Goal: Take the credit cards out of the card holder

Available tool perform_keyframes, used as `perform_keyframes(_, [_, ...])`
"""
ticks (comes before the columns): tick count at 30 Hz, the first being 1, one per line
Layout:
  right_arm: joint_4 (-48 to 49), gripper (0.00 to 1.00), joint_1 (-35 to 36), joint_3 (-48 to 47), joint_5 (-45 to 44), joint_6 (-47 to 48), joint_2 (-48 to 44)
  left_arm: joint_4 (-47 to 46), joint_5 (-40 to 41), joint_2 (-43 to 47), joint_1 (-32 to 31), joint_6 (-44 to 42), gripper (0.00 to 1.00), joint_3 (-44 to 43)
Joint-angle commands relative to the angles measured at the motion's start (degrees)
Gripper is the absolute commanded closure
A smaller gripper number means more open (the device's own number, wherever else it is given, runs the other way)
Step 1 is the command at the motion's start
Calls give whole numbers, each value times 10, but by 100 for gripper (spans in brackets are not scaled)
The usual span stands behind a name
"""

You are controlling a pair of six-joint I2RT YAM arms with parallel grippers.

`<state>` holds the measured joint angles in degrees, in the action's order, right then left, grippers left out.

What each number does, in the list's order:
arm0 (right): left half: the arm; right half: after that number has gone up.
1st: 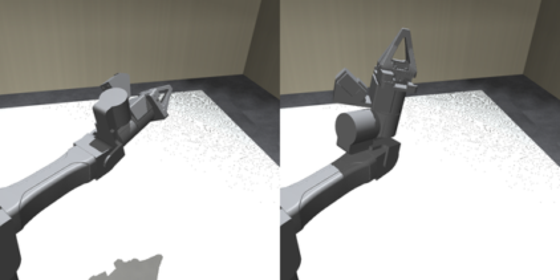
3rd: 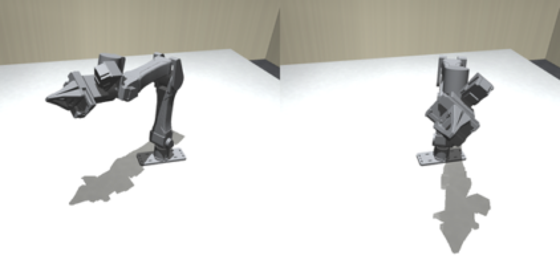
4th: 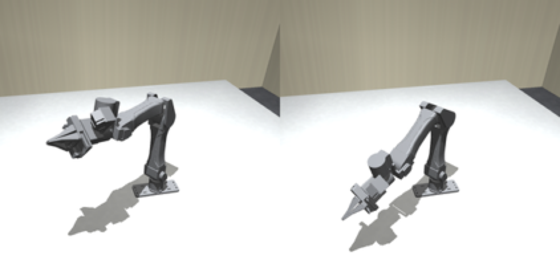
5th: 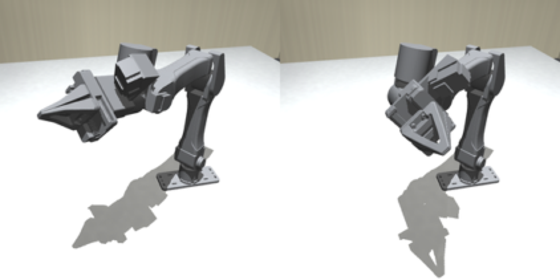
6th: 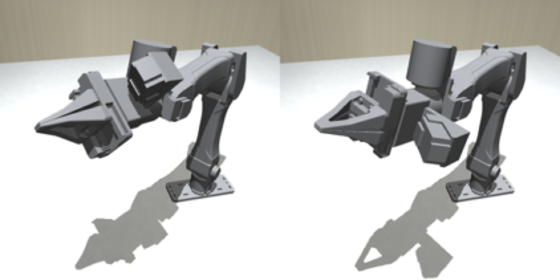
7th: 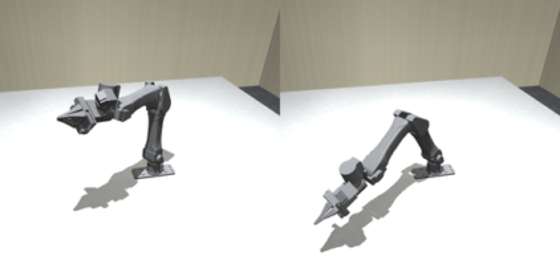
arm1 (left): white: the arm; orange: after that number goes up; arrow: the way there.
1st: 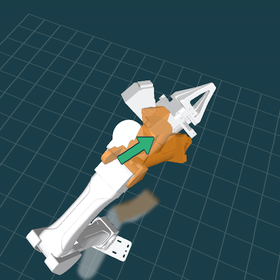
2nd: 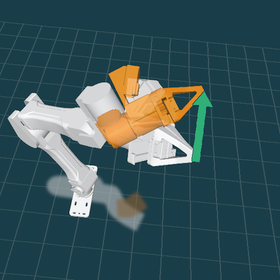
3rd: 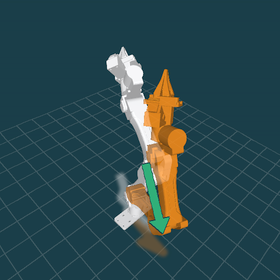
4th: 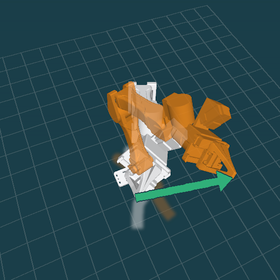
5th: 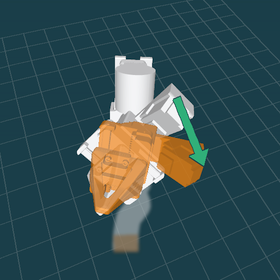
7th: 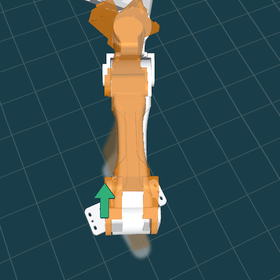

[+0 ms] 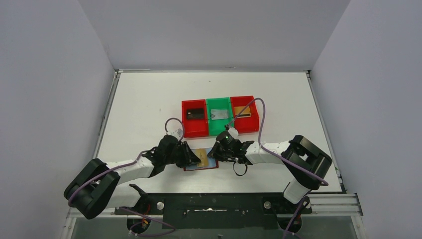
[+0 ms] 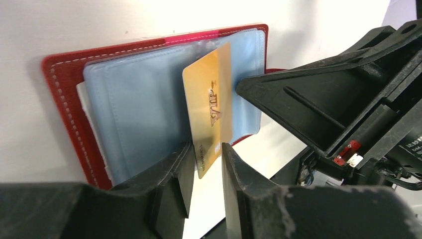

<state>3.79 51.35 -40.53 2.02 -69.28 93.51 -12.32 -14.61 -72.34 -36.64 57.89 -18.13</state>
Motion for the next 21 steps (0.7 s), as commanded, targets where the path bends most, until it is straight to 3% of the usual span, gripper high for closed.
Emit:
perform_keyframes(1, [-85, 89, 0, 15, -39, 27, 34, -71, -32, -17, 2, -1, 73, 2])
perform_keyframes(7, [-85, 89, -1, 16, -37, 26, 32, -69, -27, -21, 3, 7, 74, 1])
perform_keyframes(12, [-84, 89, -1, 15, -37, 28, 33, -69, -26, -20, 3, 7, 87, 2])
perform_keyframes(21, [-79, 89, -1, 17, -35, 29, 33, -76, -32, -24, 3, 9, 100, -3])
